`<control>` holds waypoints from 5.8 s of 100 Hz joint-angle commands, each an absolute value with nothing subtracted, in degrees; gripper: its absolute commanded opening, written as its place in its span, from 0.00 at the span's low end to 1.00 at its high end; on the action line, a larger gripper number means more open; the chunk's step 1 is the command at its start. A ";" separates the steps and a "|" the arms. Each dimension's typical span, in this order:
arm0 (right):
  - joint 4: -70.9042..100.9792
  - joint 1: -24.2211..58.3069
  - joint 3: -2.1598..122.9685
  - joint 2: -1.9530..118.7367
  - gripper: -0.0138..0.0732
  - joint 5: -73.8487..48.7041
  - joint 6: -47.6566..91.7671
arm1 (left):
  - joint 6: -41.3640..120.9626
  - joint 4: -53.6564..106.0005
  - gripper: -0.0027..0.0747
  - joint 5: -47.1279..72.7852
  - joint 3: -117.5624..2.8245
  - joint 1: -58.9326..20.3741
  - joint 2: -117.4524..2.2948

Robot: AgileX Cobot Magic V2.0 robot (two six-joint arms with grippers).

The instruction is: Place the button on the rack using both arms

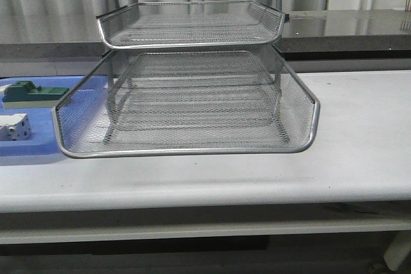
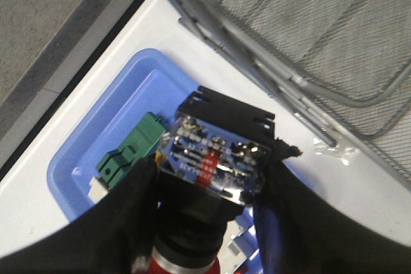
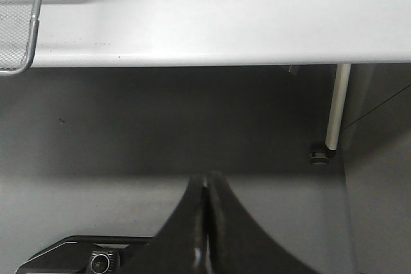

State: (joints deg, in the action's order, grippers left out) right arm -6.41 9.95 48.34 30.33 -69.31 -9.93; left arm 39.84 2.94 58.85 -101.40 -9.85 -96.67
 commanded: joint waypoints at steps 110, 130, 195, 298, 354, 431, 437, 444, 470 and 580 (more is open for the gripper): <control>-7.25 9.94 50.13 30.62 0.08 -66.19 -9.75 | 39.32 5.38 0.01 57.73 -102.24 -36.48 -105.86; -7.25 9.94 50.13 30.62 0.08 -66.19 -9.75 | 39.32 5.54 0.01 59.48 -102.24 -36.48 -107.88; -7.25 9.94 50.13 30.62 0.08 -66.19 -9.75 | 39.32 5.54 0.47 60.78 -102.24 -36.48 -108.35; -7.25 9.94 50.13 30.62 0.08 -66.19 -9.75 | 31.28 5.14 0.56 68.20 -103.14 -36.30 -99.52; -7.25 9.94 50.13 30.62 0.08 -66.19 -9.75 | 20.79 5.74 0.56 62.04 -93.17 -20.14 -81.41; -7.25 9.94 50.13 30.62 0.08 -66.19 -9.75 | 17.80 10.50 0.56 4.75 -28.01 -12.84 -34.45; -7.25 9.94 50.13 30.62 0.08 -66.19 -9.75 | 17.80 11.77 0.56 3.04 -24.43 -12.84 -31.87; -7.25 9.94 50.13 30.62 0.08 -66.19 -9.75 | 17.80 14.19 0.56 1.04 -20.54 -12.84 -28.77; -7.25 9.94 50.13 30.62 0.08 -66.19 -9.75 | 17.80 16.50 0.56 -2.82 -14.83 -12.84 -19.84; -7.25 9.94 50.13 30.62 0.08 -65.01 -9.75 | 18.25 16.40 0.01 -3.16 -14.83 -12.84 -18.85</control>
